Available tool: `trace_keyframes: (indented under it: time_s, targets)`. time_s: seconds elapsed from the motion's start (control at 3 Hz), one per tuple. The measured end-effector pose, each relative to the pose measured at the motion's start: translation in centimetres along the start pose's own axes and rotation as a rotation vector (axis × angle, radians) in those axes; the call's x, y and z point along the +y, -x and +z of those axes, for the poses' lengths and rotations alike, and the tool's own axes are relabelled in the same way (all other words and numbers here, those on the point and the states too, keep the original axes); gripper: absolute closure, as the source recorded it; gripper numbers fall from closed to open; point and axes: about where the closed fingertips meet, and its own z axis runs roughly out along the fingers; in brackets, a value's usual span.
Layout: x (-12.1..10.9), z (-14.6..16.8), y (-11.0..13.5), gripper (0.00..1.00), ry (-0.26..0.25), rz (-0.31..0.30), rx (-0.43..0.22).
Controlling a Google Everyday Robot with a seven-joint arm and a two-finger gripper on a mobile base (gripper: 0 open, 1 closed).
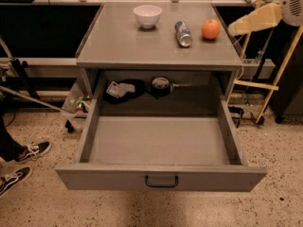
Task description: Pick orange from top drawer and place on counter
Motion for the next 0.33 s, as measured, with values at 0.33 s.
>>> trace_keyframes:
  time_s: [0.33]
  targets:
    - [1.27,-4.18,1.23,0.00,-0.056,0.001,-0.065]
